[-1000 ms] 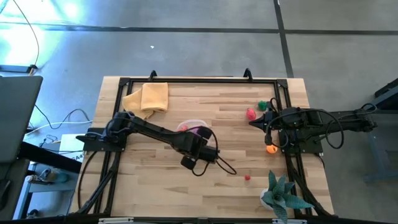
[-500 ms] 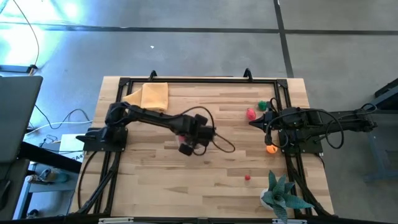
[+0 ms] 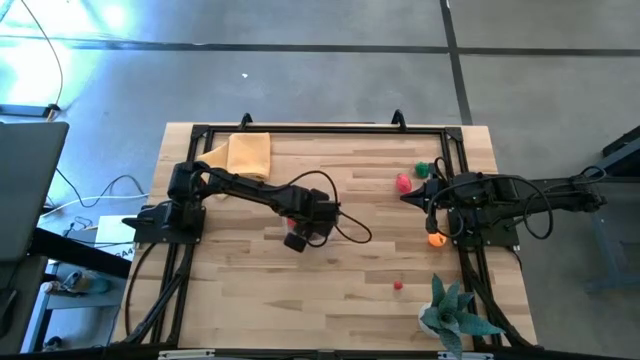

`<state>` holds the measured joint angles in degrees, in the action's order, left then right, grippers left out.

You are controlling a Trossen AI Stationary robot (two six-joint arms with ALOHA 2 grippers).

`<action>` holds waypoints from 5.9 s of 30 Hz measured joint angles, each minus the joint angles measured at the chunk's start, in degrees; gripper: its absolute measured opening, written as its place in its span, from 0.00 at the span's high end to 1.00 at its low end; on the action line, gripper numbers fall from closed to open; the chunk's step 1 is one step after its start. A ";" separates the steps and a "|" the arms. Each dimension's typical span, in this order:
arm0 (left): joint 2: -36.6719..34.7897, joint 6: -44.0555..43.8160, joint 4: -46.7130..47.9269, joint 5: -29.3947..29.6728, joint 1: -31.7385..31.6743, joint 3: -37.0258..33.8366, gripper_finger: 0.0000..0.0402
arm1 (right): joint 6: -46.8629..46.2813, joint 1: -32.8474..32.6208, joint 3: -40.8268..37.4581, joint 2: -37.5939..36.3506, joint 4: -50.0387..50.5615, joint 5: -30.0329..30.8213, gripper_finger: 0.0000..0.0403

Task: Pick and placing Produce into tupperware
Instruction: Put the peach into the transparent bin, then put the dragon fruit into the transparent bin

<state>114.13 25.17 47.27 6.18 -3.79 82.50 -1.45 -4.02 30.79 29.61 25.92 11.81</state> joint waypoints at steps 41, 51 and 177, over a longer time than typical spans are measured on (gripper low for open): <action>-3.74 1.61 3.63 1.38 -0.17 2.45 0.55 | 0.00 -0.01 0.00 0.00 0.24 0.00 0.98; -16.70 3.25 4.53 9.46 -0.33 2.53 0.61 | 0.00 0.01 0.00 -0.02 0.45 0.02 0.98; -76.87 -11.97 -14.17 -5.12 -8.57 -46.30 0.93 | 0.00 0.01 0.00 0.00 0.56 0.00 0.98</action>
<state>37.26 13.20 33.10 1.06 -12.36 36.21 -1.45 -4.01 30.79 29.60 26.49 11.81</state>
